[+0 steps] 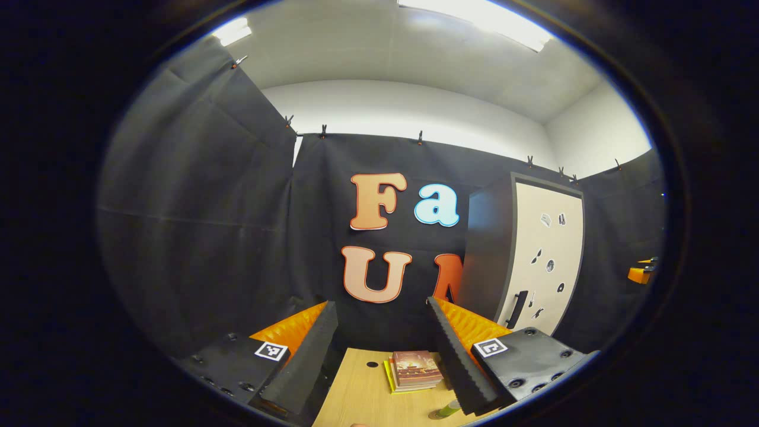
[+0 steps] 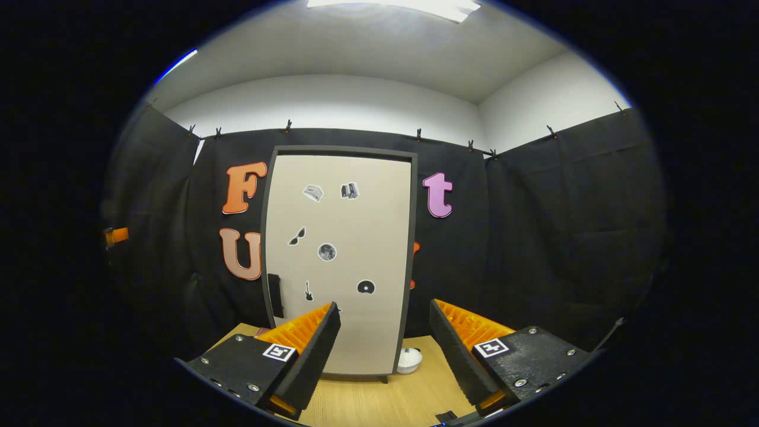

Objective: Open the cabinet door with the right hand, grasp the bottle in the cabinet with the left hand and place it on the coaster, then close the cabinet door with the right hand.

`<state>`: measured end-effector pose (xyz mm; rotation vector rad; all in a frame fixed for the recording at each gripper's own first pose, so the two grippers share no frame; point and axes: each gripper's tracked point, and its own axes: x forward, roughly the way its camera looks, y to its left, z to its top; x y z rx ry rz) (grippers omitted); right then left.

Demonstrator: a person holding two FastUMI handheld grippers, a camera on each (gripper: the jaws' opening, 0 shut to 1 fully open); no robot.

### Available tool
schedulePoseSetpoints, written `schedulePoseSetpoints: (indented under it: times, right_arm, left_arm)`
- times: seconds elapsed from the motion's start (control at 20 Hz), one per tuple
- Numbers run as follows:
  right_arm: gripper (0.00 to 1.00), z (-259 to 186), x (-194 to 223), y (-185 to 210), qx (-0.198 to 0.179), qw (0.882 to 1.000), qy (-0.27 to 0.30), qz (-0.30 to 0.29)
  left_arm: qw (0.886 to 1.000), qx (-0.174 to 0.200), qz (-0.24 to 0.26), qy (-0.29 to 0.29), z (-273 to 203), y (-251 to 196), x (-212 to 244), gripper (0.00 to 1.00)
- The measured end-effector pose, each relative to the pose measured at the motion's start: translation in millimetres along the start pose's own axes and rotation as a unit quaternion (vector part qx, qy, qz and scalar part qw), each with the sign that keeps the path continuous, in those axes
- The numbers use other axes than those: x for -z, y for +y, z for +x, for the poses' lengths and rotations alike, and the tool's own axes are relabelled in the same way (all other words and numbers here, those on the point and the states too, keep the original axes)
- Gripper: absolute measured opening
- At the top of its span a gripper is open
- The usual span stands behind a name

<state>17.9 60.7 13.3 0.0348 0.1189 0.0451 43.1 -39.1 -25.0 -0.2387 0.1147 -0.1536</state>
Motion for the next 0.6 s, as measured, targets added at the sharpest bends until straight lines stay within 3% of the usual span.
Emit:
schedulePoseSetpoints:
  times: [0.2, 0.6]
  right_arm:
    - [0.94, -16.1, -9.1, -14.8, 0.009, 1.0, -0.004, 0.001]
    - [0.94, -36.5, -13.8, -31.8, 0.025, 1.0, -0.01, -0.003]
  left_arm:
    - [0.999, -0.023, 0.039, -0.012, 0.4, 1.5, -8.0, 0.98]
    - [0.998, -0.006, 0.043, -0.036, -2.3, -22.3, -25.6, 0.98]
